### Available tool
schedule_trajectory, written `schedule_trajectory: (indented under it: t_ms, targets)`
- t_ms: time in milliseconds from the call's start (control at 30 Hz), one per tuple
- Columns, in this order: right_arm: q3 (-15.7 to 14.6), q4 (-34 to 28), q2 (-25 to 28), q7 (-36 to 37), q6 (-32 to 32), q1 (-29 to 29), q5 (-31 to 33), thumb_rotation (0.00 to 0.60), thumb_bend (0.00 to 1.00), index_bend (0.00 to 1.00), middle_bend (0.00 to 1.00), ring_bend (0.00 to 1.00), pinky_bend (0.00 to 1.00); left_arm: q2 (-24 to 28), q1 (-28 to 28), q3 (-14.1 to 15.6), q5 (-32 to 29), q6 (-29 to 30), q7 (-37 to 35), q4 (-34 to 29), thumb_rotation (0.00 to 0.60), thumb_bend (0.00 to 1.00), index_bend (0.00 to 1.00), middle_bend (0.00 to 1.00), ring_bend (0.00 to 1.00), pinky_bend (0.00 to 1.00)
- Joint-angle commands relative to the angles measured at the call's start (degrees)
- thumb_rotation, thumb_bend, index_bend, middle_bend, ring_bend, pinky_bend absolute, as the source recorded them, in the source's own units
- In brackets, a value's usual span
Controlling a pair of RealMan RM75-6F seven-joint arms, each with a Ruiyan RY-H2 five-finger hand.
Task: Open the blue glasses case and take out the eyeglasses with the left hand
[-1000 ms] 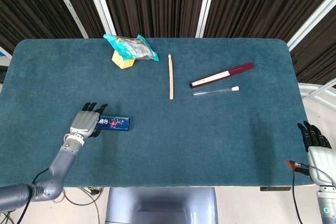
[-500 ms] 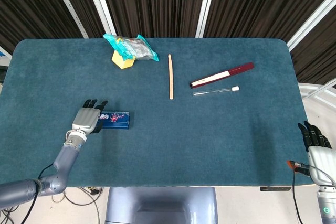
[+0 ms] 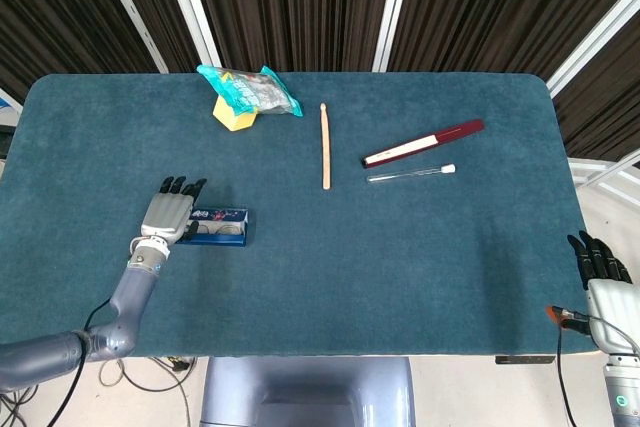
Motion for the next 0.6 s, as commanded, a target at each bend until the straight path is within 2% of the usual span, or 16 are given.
schedule_trajectory:
  t_ms: [33, 167, 300, 467, 533, 600]
  targets:
    - [0.02, -0.07, 0.01, -0.01, 0.00, -0.03, 0.12, 0.600, 0.18, 0.00, 0.00, 0.00, 0.18, -1.43, -1.03, -1.91, -0.20, 1.11, -0.29, 2.21, 0.600, 0.41, 0.00, 0.17, 0.00, 0.03]
    - [0.02, -0.19, 0.05, -0.08, 0.03, -0.07, 0.17, 0.600, 0.18, 0.00, 0.00, 0.00, 0.18, -3.60, -2.40, -5.58, 0.84, 4.16, -2.17, 5.87, 0.600, 0.41, 0.00, 0.17, 0.00, 0.03]
    - [0.02, -0.24, 0.11, -0.06, 0.13, -0.12, 0.12, 0.600, 0.18, 0.00, 0.00, 0.00, 0.18, -3.46, -2.43, -6.77, 0.54, 4.26, -3.31, 5.99, 0.600, 0.40, 0.00, 0.16, 0.00, 0.06]
    - [0.02, -0.23, 0.21, 0.09, 0.21, -0.17, 0.08, 0.600, 0.18, 0.00, 0.00, 0.00, 0.18, 0.22, -0.07, -4.47, 1.73, 4.38, -3.38, 0.02, 0.600, 0.36, 0.00, 0.16, 0.01, 0.11]
    - [0.00, -0.24, 0.24, 0.15, 0.16, -0.16, 0.07, 0.600, 0.18, 0.00, 0.00, 0.00, 0.18, 2.79, 1.57, -2.57, 3.06, 5.00, -3.19, -4.16, 0.600, 0.34, 0.00, 0.16, 0.03, 0.16]
    - [0.00, -0.22, 0.25, 0.15, 0.17, -0.13, -0.01, 0.600, 0.18, 0.00, 0.00, 0.00, 0.18, 4.77, 2.69, -1.33, 4.34, 5.72, -3.13, -7.20, 0.600, 0.33, 0.01, 0.23, 0.13, 0.29]
